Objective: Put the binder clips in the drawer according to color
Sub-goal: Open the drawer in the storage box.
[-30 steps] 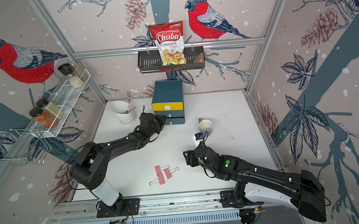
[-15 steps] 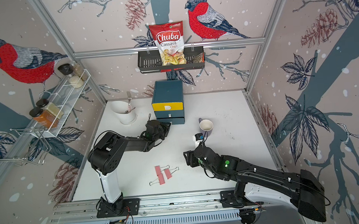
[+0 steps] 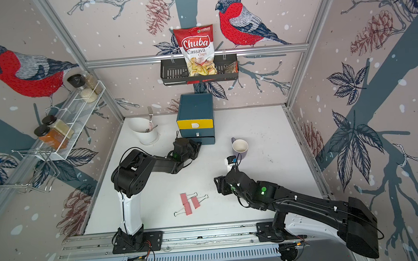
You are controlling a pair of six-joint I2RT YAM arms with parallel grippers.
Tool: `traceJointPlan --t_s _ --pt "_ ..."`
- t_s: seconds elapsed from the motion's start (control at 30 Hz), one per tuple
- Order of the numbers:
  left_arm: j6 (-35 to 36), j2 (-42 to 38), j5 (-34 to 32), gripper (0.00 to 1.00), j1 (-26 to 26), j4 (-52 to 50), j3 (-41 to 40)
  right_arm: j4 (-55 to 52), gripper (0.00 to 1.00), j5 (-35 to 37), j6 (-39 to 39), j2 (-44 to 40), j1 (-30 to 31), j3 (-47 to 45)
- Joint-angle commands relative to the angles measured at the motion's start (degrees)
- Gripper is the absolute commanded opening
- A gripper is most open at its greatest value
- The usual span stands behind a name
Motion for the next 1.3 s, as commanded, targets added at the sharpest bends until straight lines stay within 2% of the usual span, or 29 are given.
traceJointPlan --t_s 0.0,0.3,0.77,1.07,1.27 --pt "0.38 0.28 -0.6 0.0 0.1 2.41 -0.26 0.88 0.7 -0.17 -0.15 0.07 -0.05 0.09" --pt "0.14 -2.25 -1.0 0.0 -0.51 4.36 -4.03 1.12 0.69 -0.55 0.01 0.61 -0.06 0.09" --pt "-0.5 -17.91 -4.16 0.0 -7.97 2.9 -20.1 0.53 0.69 0.35 0.25 3.26 0.73 0.75" --pt "-0.73 -21.33 -4.69 0.0 -9.95 2.08 -24.66 0.83 0.69 1.48 0.69 4.77 2.67 1.35" --pt "-0.49 -19.36 -4.08 0.0 -9.95 3.2 -23.97 0.73 0.7 1.39 0.69 5.33 3.02 1.41"
